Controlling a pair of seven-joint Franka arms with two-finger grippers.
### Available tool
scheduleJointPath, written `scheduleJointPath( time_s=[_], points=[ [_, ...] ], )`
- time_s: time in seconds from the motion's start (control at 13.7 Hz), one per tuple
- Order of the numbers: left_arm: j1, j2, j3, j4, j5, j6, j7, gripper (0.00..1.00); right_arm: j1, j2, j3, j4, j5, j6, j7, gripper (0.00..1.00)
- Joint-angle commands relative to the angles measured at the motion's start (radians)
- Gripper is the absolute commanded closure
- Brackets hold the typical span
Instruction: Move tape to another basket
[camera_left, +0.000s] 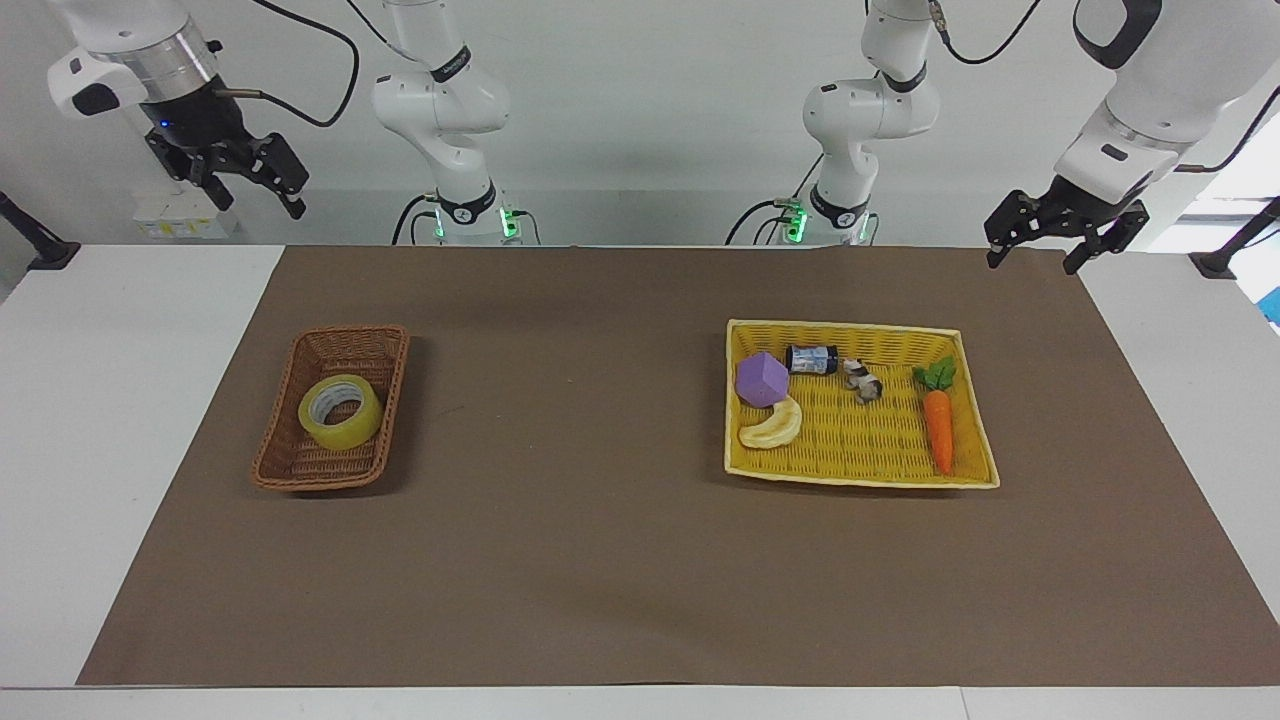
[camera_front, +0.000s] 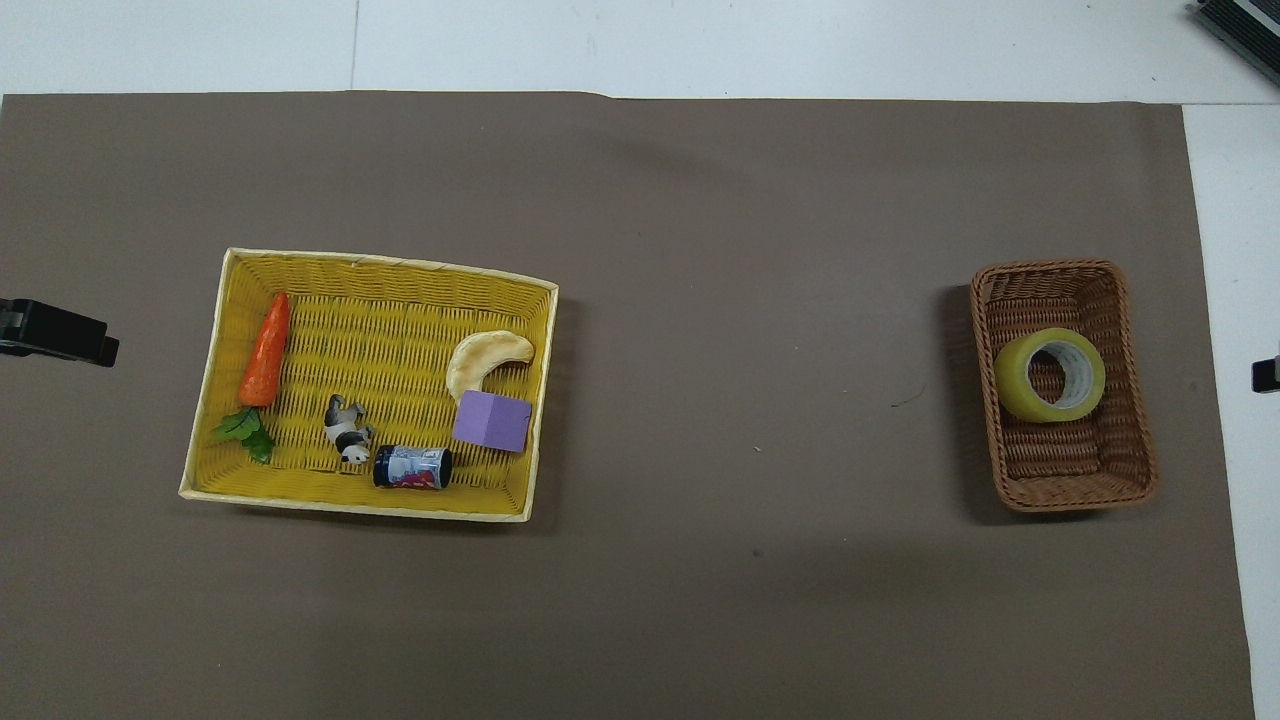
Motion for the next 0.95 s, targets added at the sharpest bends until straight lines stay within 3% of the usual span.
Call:
scheduleJointPath(
  time_s=[0.0,0.22,0.88],
  points=[
    [-0.019,-0.007,0.015,0.001,0.014,0.006,0.01,0.0,0.019,0.004,0.009,-0.002,-0.052,0.034,0.001,0.0],
    [-0.021,-0.012,0.015,-0.006,0.008,0.015,-0.005,0.0,0.074,-0.004,0.009,-0.019,-0.091,0.08,-0.003,0.0],
    [-0.019,-0.016,0.015,-0.014,0.006,0.048,-0.004,0.0,0.075,-0.008,0.014,-0.014,-0.029,0.071,0.011,0.0]
  ],
)
